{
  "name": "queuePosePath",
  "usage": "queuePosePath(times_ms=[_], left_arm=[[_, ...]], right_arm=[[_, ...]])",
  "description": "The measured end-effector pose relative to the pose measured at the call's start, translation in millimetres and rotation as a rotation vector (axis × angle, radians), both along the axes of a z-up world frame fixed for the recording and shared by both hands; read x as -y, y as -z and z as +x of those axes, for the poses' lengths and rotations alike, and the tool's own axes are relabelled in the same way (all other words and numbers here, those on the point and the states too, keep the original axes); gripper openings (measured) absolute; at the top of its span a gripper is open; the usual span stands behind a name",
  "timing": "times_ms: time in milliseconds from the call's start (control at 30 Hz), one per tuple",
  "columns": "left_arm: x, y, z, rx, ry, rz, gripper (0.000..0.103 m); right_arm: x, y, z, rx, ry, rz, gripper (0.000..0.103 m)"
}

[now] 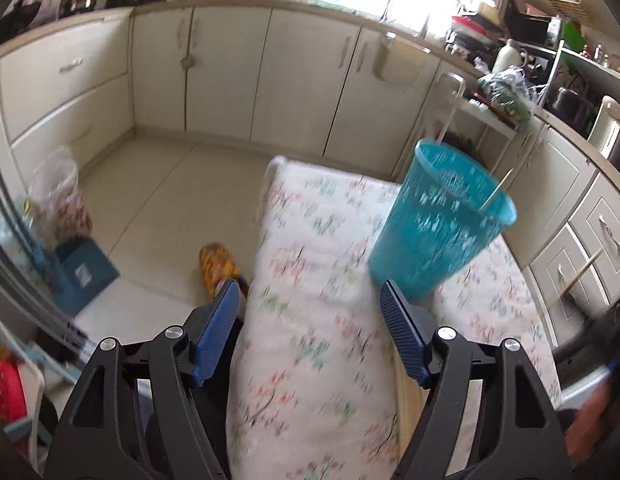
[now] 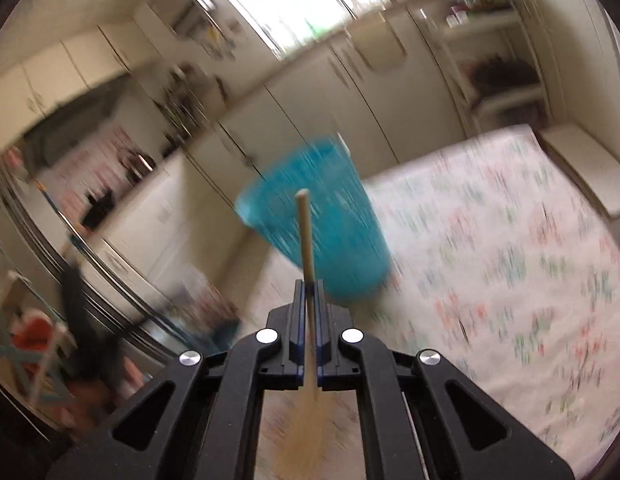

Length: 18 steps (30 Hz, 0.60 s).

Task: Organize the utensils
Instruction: 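Grasp one wooden stick with the right tool and lift it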

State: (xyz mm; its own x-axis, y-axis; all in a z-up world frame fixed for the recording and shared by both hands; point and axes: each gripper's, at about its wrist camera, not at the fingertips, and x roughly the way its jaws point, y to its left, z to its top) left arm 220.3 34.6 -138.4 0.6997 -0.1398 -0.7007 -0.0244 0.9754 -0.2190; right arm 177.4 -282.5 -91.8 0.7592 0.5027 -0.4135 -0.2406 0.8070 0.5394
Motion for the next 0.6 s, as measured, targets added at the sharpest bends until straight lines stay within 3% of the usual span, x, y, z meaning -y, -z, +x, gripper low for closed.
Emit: queuePosePath(times_ms=[133, 233, 333, 400, 433, 467, 500, 533, 600], left_arm=[[-7.0, 19.6, -9.2, -0.047, -0.004, -0.022, 0.069], [-12.4, 29.6, -11.7, -0.075, -0.015, -0.050, 0.069], [-10.6, 36.9, -11.2, -0.095, -0.007, -0.061, 0.069], [-6.8, 44.4, -9.9, -0.114, 0.002, -0.050, 0.070], [-6.0, 47.9, -9.6, -0.123, 0.004, -0.054, 0.070], [-5.7, 51.7, -9.6, -0.130, 0.007, -0.060, 0.070], [-4.3, 55.1, -9.0, -0.138, 0.009, -0.065, 0.070], [-2.4, 59.5, -8.2, -0.150, 0.013, -0.066, 0.070], [1.3, 65.5, -7.4, -0.166, 0.022, -0.068, 0.070]], right_arm=[[-9.5, -44.8, 22.6, 0.102, -0.026, 0.024, 0.001], [-16.7, -59.2, 39.5, 0.121, -0.043, 0.000, 0.001], [-22.1, -53.5, 47.0, 0.068, -0.044, -0.049, 0.001], [-22.6, -28.2, 47.8, -0.033, -0.006, -0.130, 0.001], [-18.4, -12.9, 48.5, -0.079, 0.018, -0.157, 0.004], [-13.4, 7.6, 47.2, -0.133, 0.054, -0.184, 0.014], [-8.8, 27.2, 45.7, -0.188, 0.097, -0.216, 0.051], [-5.3, 40.3, 44.3, -0.226, 0.130, -0.236, 0.066], [6.8, 76.2, 45.6, -0.328, 0.165, -0.236, 0.066]])
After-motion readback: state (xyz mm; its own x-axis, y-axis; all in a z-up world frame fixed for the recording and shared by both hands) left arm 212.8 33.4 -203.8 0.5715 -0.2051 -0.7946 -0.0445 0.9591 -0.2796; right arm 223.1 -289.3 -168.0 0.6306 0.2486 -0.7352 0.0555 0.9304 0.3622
